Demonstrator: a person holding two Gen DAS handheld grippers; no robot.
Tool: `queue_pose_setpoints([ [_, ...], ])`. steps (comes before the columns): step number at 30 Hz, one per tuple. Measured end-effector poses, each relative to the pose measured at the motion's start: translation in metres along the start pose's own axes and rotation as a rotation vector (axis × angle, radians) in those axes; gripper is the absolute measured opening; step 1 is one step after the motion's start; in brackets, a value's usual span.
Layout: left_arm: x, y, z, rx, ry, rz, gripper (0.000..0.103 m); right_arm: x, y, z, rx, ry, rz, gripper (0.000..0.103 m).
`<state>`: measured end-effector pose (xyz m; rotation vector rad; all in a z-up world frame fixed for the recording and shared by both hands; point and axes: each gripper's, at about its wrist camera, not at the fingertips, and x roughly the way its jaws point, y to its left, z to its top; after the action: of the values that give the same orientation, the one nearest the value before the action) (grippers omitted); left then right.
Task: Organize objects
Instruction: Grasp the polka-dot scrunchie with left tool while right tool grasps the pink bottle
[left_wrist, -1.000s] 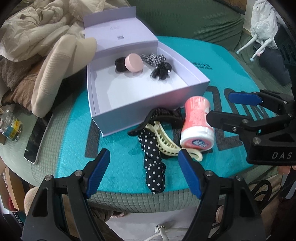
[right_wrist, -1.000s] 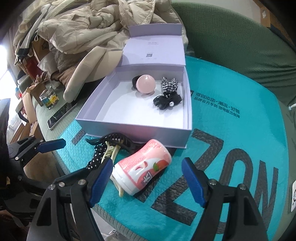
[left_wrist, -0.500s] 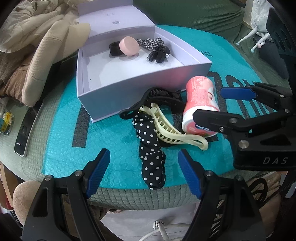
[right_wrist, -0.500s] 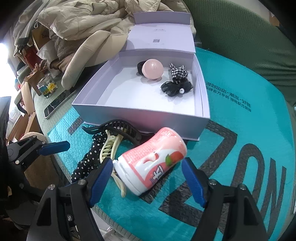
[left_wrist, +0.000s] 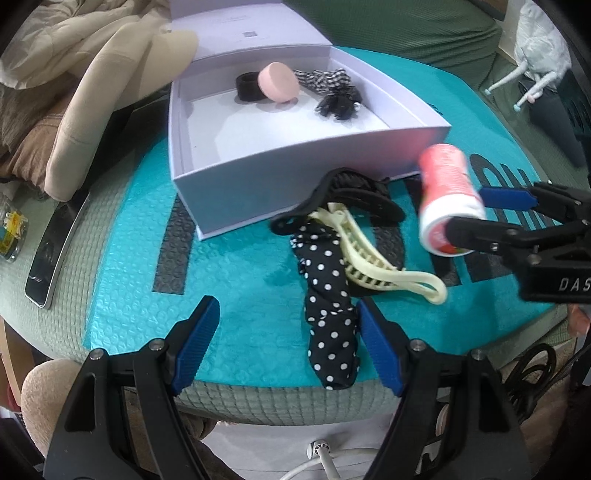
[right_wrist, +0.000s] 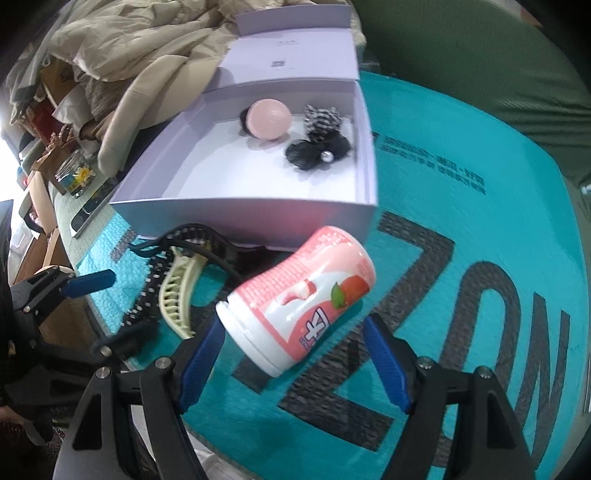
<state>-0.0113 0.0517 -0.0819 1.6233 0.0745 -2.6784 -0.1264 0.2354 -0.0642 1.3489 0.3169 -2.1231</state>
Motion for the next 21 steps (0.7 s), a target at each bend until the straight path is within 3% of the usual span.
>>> queue_pose_setpoints([
  [9, 0.001, 0.012, -0.001, -0.028, -0.017, 0.043, 0.075, 0.002, -0.012, -0.003, 0.079, -0.016, 0.036, 0.083],
  [13, 0.003, 0.014, -0.002, -0.041, -0.015, 0.023, 0.074, 0.006, -0.002, -0.001, 0.085, -0.033, 0.053, 0.083],
  [21, 0.002, 0.014, -0.001, -0.025, -0.023, -0.028, 0.056, 0.019, 0.000, 0.002, 0.161, -0.055, -0.004, 0.086],
])
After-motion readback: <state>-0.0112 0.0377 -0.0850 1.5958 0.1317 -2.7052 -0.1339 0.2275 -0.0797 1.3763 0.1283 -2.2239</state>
